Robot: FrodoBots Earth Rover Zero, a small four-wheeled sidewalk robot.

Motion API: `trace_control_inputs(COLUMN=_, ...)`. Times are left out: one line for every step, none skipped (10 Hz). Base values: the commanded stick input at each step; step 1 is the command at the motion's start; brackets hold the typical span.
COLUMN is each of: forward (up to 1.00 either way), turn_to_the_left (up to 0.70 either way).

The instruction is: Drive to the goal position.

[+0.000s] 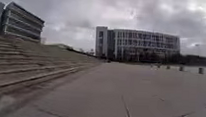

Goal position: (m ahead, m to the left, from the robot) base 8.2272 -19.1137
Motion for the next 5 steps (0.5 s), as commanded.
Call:
trace_control_inputs(forward=0.70, turn_to_the_left=0.00)
trace_control_inputs(forward=0.70, turn_to_the_left=0.00)
trace_control_inputs(forward=0.70, turn_to_the_left=0.00)
trace_control_inputs(forward=0.70, turn_to_the_left=0.11)
trace_control_inputs(forward=0.70, turn_to_the_left=0.35)
